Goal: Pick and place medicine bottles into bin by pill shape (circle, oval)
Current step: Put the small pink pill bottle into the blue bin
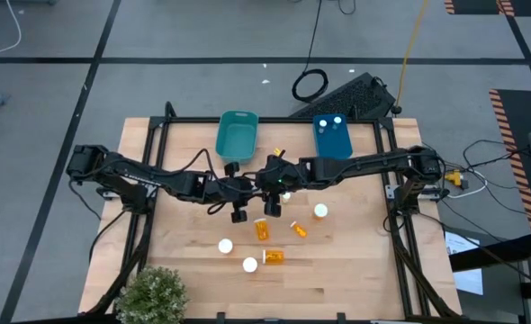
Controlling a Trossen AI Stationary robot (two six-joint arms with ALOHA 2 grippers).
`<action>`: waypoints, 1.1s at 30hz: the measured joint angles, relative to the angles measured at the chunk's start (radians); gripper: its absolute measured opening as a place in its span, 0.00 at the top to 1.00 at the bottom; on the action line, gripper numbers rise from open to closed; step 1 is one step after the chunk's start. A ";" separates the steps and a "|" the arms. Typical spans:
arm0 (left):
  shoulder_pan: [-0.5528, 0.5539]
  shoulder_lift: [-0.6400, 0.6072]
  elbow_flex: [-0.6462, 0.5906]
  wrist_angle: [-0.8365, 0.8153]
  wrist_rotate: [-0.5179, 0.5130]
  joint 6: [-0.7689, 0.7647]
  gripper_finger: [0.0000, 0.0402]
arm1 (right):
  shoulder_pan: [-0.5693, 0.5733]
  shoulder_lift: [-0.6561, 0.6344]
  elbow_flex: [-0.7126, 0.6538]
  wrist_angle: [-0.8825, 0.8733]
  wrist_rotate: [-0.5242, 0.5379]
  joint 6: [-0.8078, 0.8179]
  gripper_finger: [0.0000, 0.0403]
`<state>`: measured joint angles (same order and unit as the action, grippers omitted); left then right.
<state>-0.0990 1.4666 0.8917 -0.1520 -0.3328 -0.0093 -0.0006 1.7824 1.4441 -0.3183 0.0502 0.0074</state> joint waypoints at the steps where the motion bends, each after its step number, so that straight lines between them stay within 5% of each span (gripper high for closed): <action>1: 0.000 0.000 0.000 0.000 0.000 0.000 0.71 | 0.000 0.000 0.000 0.000 0.000 0.000 0.65; 16: 0.000 0.000 0.000 -0.002 0.001 -0.018 0.70 | 0.000 0.000 0.000 0.000 0.000 -0.031 0.71; 27: -0.021 0.000 -0.001 -0.022 0.005 -0.073 0.37 | -0.007 -0.015 -0.001 -0.050 -0.001 -0.047 0.72; 33: -0.020 0.000 -0.001 -0.097 -0.074 -0.109 0.28 | -0.013 -0.051 -0.002 -0.147 0.000 -0.048 0.72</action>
<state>-0.1186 1.4670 0.8909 -0.2486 -0.4068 -0.1179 -0.0139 1.7310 1.4425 -0.4654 0.0498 -0.0407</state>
